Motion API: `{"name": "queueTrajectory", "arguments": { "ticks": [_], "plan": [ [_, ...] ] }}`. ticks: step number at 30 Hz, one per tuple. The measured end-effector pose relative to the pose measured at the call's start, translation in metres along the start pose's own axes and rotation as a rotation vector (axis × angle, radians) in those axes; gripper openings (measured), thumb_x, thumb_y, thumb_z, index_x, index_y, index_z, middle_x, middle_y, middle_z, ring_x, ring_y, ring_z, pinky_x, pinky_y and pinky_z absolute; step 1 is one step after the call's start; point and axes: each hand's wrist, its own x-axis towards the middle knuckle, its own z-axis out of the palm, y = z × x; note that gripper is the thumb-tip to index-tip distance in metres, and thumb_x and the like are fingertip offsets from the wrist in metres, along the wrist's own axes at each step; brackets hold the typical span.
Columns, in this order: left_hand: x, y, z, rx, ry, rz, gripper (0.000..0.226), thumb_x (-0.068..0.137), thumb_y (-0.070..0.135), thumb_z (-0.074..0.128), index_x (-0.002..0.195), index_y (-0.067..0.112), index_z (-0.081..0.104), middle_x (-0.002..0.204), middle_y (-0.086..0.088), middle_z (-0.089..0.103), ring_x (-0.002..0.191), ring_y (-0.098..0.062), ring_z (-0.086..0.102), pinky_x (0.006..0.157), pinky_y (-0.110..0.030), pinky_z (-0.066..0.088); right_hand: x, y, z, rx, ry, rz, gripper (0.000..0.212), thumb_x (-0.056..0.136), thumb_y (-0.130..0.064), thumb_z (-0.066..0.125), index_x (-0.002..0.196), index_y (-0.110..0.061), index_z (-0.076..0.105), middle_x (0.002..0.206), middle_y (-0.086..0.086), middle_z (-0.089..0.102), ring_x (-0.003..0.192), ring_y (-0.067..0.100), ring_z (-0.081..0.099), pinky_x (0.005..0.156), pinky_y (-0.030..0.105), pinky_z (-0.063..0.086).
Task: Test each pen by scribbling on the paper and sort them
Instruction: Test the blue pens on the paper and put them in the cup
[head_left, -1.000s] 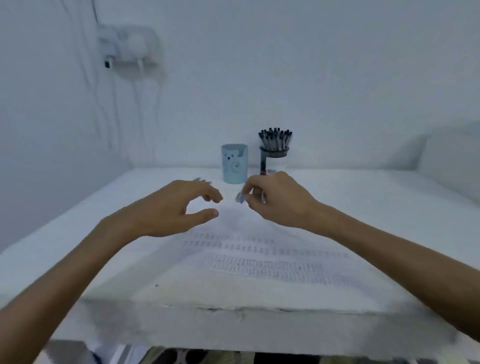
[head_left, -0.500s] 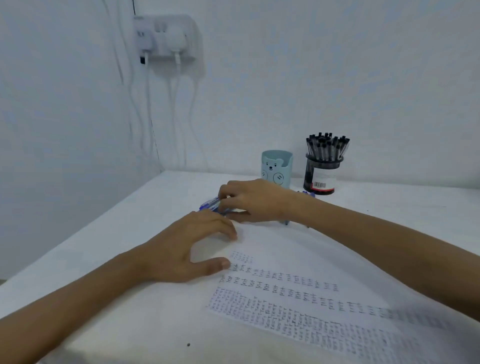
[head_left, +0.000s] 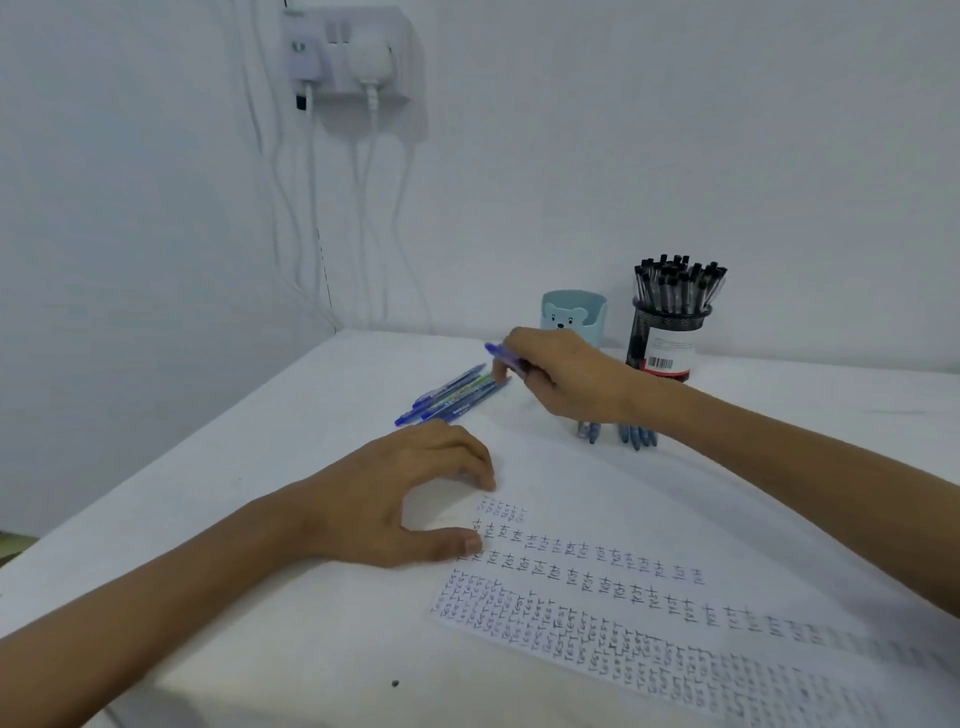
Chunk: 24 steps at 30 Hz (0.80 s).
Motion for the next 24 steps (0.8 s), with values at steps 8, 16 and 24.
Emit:
{"name": "queueTrajectory", "arguments": {
  "ticks": [8,16,24],
  "plan": [
    [0.0,0.0,0.002,0.005,-0.009,-0.012,0.041,0.093,0.047,0.075,0.125,0.025,0.064,0.13,0.016,0.057,0.128,-0.01,0.056,0.106,-0.034,0.046,-0.013,-0.024,0.011,0.126,0.146,0.105,0.023,0.089,-0.012,0.04,0.067,-0.011,0.046,0.058,0.001,0.05,0.053,0.017,0.038,0.054,0.035,0.035],
    [0.0,-0.002,0.002,-0.011,-0.008,-0.013,0.042,0.093,0.046,0.075,0.126,0.023,0.065,0.13,0.015,0.058,0.129,-0.013,0.056,0.107,-0.037,0.046,-0.014,-0.039,0.009,0.038,0.143,0.143,0.073,0.081,-0.076,0.059,0.057,-0.017,0.023,0.051,-0.003,0.02,0.052,0.015,0.019,0.053,0.028,0.019],
    [0.0,0.0,0.0,-0.003,-0.013,-0.007,0.042,0.093,0.046,0.074,0.126,0.022,0.064,0.13,0.013,0.058,0.127,-0.011,0.056,0.106,-0.036,0.046,-0.021,-0.041,-0.005,0.714,0.226,0.349,0.065,0.099,-0.059,0.051,0.066,-0.002,0.051,0.071,0.009,0.05,0.066,0.015,0.054,0.074,0.048,0.06]
  ]
}}
